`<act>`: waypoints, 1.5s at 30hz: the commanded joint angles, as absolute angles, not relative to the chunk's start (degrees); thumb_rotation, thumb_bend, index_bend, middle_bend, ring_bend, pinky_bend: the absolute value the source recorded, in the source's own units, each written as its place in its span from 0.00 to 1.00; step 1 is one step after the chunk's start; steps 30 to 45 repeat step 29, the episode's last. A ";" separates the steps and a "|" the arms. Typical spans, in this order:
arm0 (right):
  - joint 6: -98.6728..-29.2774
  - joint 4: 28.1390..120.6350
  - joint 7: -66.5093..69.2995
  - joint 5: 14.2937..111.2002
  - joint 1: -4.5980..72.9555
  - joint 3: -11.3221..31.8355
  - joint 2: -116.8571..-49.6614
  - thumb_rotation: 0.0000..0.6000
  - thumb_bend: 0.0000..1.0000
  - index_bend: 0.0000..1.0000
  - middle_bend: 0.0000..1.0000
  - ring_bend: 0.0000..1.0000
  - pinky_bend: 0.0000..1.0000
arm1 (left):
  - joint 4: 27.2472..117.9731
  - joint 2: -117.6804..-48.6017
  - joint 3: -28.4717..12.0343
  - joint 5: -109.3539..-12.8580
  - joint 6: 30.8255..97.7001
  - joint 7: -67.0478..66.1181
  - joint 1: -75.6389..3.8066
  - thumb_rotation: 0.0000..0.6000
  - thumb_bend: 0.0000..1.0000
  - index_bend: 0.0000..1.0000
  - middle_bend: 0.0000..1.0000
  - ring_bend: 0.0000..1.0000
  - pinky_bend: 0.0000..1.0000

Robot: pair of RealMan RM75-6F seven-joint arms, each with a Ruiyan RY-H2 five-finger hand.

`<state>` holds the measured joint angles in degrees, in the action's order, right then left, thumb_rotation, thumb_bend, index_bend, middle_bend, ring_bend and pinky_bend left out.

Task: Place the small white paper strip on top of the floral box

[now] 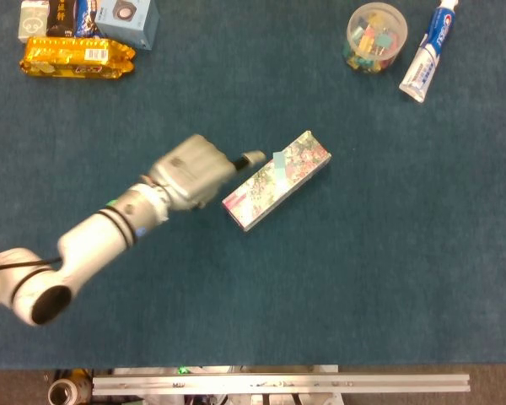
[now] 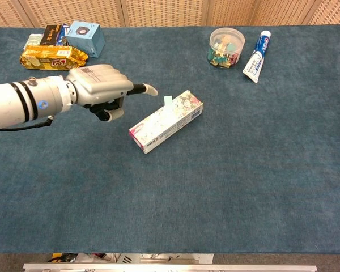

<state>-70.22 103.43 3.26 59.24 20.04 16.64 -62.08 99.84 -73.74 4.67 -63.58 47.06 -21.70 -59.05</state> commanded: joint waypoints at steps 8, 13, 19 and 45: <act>-74.29 100.96 2.03 63.41 16.31 13.45 -61.14 1.00 0.19 0.36 0.52 0.52 0.61 | 96.73 -67.84 5.84 -67.73 58.90 -12.02 -46.34 1.00 0.65 0.08 0.57 0.62 0.75; -77.48 98.67 1.62 66.25 14.29 12.04 -62.06 1.00 0.10 0.36 0.50 0.49 0.56 | 94.46 -66.68 5.59 -67.33 64.43 -7.99 -40.00 1.00 0.49 0.08 0.44 0.46 0.61; -81.66 94.96 -0.91 69.63 12.24 10.39 -63.94 1.00 0.09 0.36 0.47 0.45 0.51 | 91.74 -66.44 4.77 -66.56 71.11 -4.37 -32.61 1.00 0.43 0.08 0.34 0.35 0.49; -83.72 92.76 0.77 71.97 9.19 8.69 -65.09 1.00 0.19 0.36 0.47 0.45 0.51 | 91.79 -65.83 3.68 -64.93 79.62 -3.43 -22.39 1.00 0.43 0.09 0.33 0.34 0.44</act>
